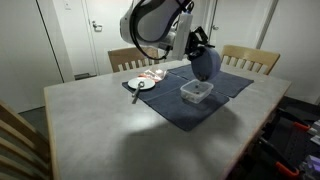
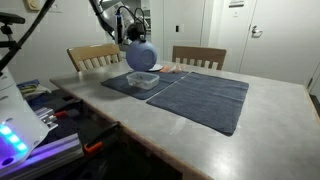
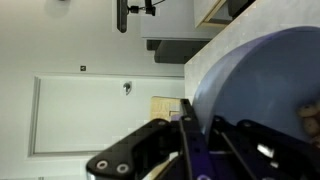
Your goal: Pour the contents from the blue bowl into the clear bowl then place the blue bowl on the table
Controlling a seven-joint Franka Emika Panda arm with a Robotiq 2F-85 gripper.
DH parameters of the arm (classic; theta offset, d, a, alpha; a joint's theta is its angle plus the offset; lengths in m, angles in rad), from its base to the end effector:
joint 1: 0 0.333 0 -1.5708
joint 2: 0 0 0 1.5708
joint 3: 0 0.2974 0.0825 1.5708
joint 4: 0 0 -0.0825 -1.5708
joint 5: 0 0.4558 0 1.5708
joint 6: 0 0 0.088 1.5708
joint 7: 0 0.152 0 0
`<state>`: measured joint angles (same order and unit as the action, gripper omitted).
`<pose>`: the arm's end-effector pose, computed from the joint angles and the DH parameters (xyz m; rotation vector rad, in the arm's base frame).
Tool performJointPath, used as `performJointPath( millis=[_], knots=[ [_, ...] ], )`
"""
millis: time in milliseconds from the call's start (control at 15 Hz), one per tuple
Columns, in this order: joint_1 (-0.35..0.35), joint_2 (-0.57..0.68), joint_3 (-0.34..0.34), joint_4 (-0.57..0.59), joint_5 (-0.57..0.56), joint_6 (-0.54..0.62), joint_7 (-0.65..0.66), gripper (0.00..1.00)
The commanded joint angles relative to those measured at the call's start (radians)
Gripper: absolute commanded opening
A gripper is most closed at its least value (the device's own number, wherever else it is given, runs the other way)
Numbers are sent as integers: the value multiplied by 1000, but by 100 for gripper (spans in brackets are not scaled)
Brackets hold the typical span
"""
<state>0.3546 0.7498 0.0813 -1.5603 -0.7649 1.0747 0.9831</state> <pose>0.5704 0.1291 0.1458 1.7365 -0.3640 -0.4271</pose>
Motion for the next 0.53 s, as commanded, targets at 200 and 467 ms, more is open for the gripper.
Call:
performJointPath(
  millis=[200, 467],
  knots=[
    [16, 83, -7, 103, 13, -85, -30, 2],
    [25, 117, -10, 142, 3, -132, -40, 2]
  ],
)
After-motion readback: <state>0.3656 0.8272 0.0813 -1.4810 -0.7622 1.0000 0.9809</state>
